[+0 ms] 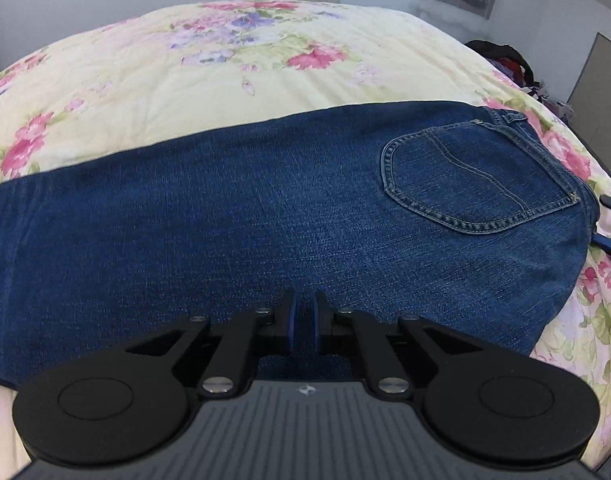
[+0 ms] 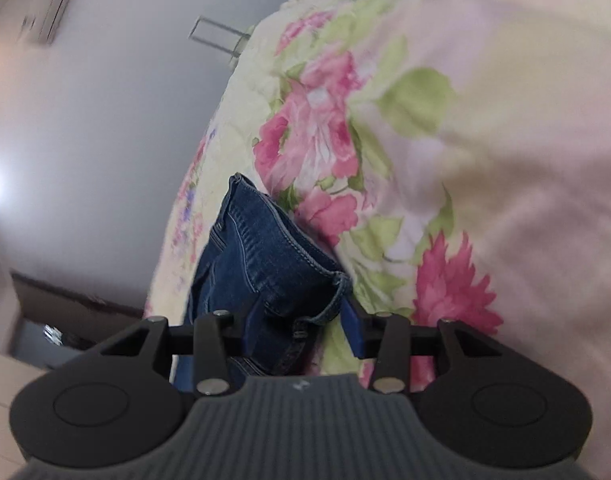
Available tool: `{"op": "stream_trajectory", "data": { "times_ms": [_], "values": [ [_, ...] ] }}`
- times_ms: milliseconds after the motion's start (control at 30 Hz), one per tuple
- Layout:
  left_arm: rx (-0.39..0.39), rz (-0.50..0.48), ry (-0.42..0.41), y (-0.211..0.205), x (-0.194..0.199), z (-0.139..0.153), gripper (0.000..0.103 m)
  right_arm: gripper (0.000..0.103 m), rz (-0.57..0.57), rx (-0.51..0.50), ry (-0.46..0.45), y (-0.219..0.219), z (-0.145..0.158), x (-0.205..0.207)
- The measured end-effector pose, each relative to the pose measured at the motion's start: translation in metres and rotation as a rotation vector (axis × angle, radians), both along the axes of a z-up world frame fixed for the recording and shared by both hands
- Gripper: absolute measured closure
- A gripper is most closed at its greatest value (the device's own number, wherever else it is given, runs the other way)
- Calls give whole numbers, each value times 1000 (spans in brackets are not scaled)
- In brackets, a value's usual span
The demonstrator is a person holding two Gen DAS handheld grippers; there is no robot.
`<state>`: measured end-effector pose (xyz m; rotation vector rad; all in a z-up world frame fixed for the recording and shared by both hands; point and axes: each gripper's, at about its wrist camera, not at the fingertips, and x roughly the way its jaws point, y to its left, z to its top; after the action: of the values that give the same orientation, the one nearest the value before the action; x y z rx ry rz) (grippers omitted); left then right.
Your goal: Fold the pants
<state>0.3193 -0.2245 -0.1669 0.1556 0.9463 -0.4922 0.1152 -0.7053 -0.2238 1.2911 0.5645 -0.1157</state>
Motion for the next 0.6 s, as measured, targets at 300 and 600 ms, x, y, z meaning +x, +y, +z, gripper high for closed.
{"op": "stream_trajectory", "data": {
  "times_ms": [300,600],
  "values": [
    [32,14,21,-4,2,-5,94,99,-116,116,-86,-5,-15,4],
    [89,14,21,-9,6,-8,95,103,100,-548,118,17,32,39]
  ]
}}
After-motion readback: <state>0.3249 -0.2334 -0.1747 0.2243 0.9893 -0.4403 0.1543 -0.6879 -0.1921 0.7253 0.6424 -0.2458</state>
